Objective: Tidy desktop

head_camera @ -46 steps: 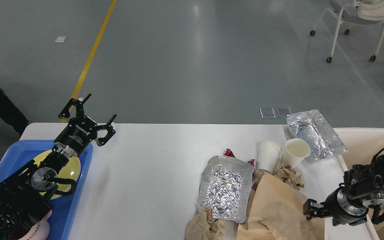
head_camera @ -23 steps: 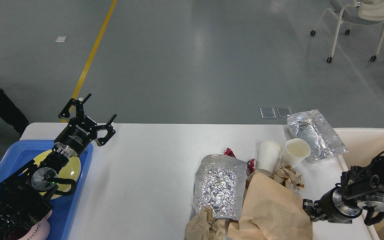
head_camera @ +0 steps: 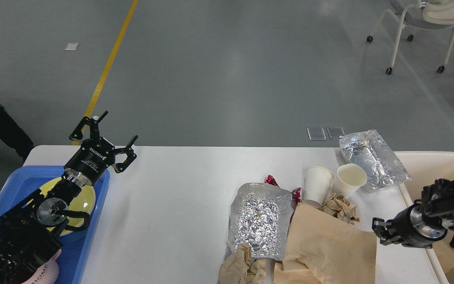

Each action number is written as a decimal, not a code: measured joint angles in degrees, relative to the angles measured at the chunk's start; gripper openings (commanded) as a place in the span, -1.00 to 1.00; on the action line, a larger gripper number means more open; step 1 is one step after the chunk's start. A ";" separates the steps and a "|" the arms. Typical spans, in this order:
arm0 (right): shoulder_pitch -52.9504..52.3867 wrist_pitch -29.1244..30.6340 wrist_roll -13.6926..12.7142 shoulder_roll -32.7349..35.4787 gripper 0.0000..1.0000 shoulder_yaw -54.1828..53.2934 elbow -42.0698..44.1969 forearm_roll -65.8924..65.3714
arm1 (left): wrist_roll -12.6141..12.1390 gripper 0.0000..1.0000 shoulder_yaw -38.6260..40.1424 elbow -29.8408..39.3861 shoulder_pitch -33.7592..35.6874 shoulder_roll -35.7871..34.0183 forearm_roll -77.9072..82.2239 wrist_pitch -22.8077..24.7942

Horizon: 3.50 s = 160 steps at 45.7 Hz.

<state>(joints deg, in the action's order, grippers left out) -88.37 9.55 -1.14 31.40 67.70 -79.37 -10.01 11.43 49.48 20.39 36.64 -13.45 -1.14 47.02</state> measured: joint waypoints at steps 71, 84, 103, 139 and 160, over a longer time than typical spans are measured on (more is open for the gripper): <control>-17.00 19.24 0.01 10.13 1.00 2.78 -16.78 -4.93 | -0.01 1.00 0.08 0.01 -0.07 0.00 0.00 0.00; 3.47 7.58 -0.08 7.15 1.00 -6.23 -8.95 -5.10 | -0.01 1.00 0.08 0.01 -0.07 0.00 0.00 0.00; 20.55 -0.85 -0.01 1.13 -0.02 -16.28 3.05 -4.54 | 0.00 1.00 0.08 0.01 -0.07 0.00 0.00 0.00; 21.02 -2.69 0.87 2.46 -1.00 -17.26 2.61 -4.34 | 0.02 1.00 0.08 0.01 -0.07 0.00 0.00 0.00; -21.08 31.84 0.44 25.68 -1.00 -7.89 -5.35 -9.51 | 0.02 1.00 0.04 0.01 -0.08 0.00 0.00 0.00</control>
<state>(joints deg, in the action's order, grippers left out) -109.45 41.39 -0.69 57.08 59.81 -84.73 -19.52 11.45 49.53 20.39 36.56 -13.45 -1.14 47.02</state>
